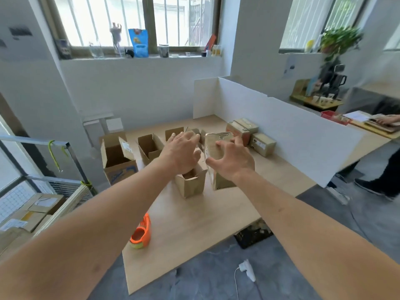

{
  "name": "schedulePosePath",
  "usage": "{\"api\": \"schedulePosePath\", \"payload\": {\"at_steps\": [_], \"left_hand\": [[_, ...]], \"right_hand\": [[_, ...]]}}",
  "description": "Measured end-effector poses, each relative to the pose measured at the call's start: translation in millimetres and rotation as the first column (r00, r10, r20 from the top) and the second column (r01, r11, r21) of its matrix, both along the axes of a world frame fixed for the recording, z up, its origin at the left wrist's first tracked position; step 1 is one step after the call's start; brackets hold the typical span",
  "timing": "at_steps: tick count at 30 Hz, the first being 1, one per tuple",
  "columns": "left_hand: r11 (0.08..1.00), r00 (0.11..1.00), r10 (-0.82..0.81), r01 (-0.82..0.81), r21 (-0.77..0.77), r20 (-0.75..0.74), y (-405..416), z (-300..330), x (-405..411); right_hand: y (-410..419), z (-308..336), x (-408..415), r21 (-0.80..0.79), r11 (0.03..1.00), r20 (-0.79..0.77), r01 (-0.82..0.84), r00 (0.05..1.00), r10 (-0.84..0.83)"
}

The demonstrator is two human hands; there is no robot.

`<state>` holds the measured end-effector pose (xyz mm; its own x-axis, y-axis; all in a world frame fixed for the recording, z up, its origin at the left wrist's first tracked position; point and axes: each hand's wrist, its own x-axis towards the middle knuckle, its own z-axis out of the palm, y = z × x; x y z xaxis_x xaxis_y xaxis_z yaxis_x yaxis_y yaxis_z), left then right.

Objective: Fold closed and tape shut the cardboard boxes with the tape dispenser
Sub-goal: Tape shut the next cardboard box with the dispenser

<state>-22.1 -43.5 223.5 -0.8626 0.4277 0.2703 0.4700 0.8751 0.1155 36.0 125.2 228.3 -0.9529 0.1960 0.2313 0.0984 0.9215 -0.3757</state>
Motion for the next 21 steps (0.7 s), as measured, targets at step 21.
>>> {"api": "schedulePosePath", "payload": {"at_steps": [21], "left_hand": [[0.997, 0.991, 0.000, 0.010, -0.074, 0.130, 240.5, -55.6, -88.5]], "right_hand": [[247.2, -51.9, -81.1, -0.008, 1.000, 0.132, 0.005, 0.991, -0.004]]}}
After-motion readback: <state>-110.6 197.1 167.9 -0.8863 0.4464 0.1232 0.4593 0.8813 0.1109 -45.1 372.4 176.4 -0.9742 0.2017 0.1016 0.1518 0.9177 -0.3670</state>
